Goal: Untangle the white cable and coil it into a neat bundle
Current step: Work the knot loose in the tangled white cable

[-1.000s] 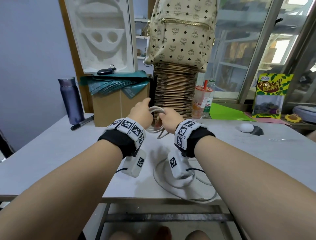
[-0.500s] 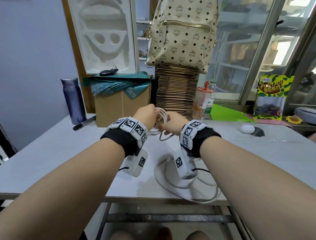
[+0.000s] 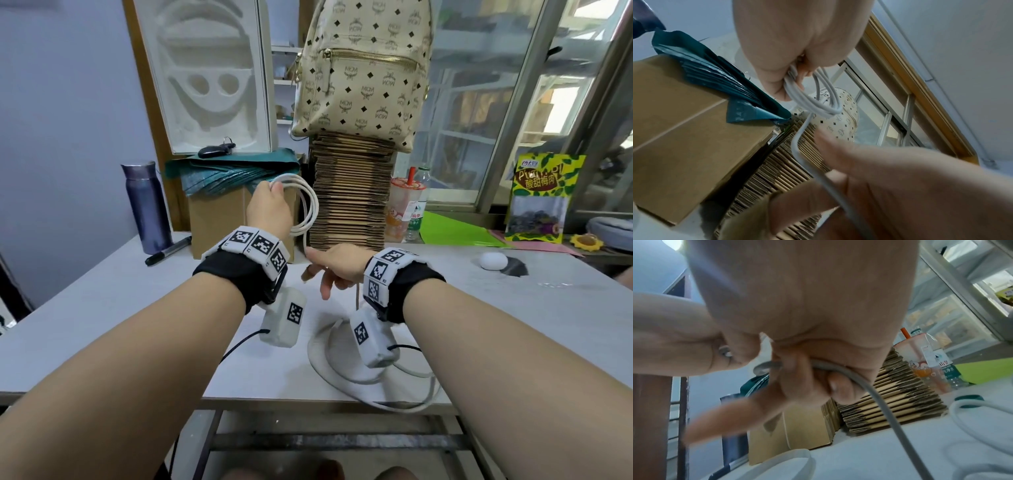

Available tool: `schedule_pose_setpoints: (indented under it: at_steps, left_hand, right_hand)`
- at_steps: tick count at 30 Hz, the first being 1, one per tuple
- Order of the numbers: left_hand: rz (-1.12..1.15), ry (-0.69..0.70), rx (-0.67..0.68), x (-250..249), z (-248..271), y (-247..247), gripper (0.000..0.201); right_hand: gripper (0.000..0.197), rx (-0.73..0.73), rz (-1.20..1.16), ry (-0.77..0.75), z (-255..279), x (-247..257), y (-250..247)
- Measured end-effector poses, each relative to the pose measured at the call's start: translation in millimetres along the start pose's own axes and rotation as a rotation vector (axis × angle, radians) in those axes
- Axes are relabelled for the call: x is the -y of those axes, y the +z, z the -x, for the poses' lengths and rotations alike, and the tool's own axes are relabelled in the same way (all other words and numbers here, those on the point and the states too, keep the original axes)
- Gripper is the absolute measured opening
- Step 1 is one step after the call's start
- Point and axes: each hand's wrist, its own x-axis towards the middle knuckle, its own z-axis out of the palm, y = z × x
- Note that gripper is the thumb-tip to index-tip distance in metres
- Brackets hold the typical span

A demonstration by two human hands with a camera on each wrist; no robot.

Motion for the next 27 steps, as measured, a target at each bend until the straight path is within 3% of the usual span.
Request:
schedule_pose_setpoints:
  at_steps: [5, 9, 13, 20, 27]
  left_hand:
    - [0.171, -0.106, -0.086, 5, -7, 2, 0.030]
    - [0.290, -0.184, -0.118, 3, -10, 2, 0.030]
    - [0.309, -0.233, -0.089, -2, 1, 7, 0.037]
    - [0.497, -0.393, 0.011, -9, 7, 10, 0.038]
    - [0.492, -0.473, 0.160, -10, 16, 5, 0.040]
  right_hand:
    - [0.032, -0.083, -0.127, -0.080, -3, -1, -4]
    - [0.027, -0.270, -0.522, -0.024, -6, -3, -8]
    - [0.023, -0.330, -0.830, -0.073, -7, 6, -4]
    - [0.050, -0.228, -0.961, -0.216, -10, 15, 1]
    - [0.008, -0.314, -0.899, -0.219, -12, 10, 1]
